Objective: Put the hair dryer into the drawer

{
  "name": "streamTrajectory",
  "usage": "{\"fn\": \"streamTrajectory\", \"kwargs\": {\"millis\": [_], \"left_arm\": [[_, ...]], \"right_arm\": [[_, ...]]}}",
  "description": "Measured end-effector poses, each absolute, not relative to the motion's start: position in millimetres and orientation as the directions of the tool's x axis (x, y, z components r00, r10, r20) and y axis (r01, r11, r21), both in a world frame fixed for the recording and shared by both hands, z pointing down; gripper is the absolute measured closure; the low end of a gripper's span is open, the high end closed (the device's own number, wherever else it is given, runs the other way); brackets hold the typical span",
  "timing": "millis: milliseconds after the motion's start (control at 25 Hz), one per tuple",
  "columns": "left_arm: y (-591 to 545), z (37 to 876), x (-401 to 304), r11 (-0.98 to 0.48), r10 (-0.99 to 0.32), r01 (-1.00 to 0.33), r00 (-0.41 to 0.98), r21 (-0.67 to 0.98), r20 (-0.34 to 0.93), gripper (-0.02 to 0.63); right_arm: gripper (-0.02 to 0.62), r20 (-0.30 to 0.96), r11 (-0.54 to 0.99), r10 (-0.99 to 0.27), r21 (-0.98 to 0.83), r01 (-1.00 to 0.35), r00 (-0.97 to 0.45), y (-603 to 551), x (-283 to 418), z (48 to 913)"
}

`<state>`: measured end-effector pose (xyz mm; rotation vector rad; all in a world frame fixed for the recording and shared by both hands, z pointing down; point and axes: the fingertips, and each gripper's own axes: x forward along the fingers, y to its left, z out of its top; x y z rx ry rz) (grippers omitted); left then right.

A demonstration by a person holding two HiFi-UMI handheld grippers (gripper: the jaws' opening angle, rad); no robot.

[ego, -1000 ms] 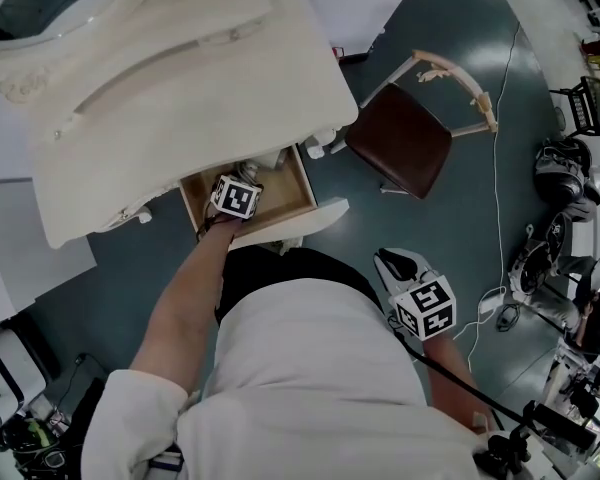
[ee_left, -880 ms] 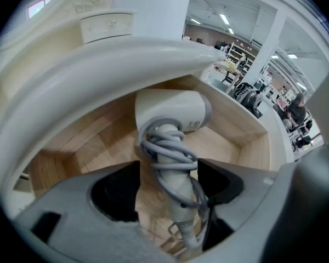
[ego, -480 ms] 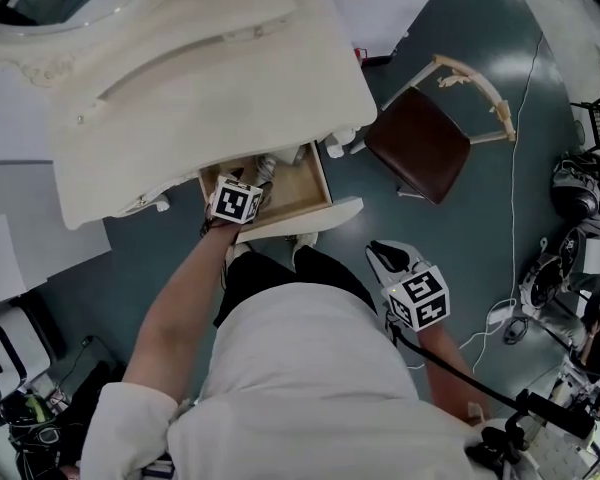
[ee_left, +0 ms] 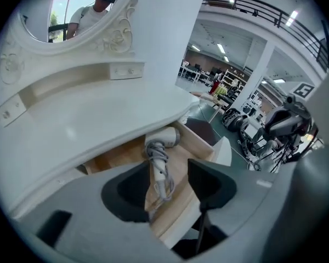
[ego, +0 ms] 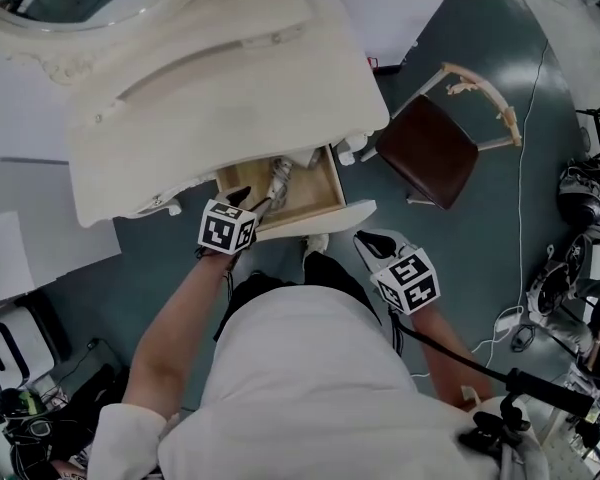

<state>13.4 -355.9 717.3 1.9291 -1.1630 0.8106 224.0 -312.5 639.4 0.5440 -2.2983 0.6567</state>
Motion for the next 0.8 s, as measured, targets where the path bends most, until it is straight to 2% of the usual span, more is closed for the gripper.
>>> {"fn": "streamTrajectory", "kwargs": {"millis": [120,280,560,800], "left_arm": [[-335,695,4,-0.325,-0.485,-0.909,0.396,0.26,0.78,0.451],[-302,668,-11,-0.338,-0.518,-0.906,0.407,0.256,0.752,0.602],[-225,626,-23,-0.409,-0.472,-0.827,0.553,0.385,0.686,0.604],[-163,596,-40,-0.471,-0.463,-0.791,0.599,0.392,0.653,0.604]], "right_arm": [[0.585,0.698,0.805,-0.188,-0.294,-0.515,-0.691,-304,200,634],[0.595,0.694,0.831,-0.172,-0.279,-0.481,-0.699,-287,168,626],[0.595,0.696,0.859,-0.152,-0.258,-0.442,-0.701,-243,117,611],[0.597,0.694,0.864,-0.159,-0.246,-0.439,-0.702,-192,77,600]]}}
